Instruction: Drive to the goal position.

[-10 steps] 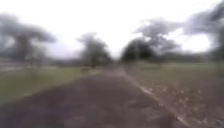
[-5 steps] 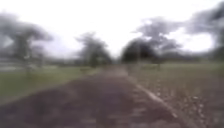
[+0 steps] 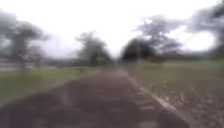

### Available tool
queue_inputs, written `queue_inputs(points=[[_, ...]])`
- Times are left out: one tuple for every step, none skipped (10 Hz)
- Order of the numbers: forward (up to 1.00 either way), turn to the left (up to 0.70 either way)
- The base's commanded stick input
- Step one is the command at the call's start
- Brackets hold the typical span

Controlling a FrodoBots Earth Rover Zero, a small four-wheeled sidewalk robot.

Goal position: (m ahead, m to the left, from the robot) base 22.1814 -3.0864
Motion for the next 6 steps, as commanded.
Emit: queue_inputs(points=[[0.70,0.00],[0.70,0.00],[0.70,0.00],[0.70,0.00],[0.70,0.00],[0.70,0.00]])
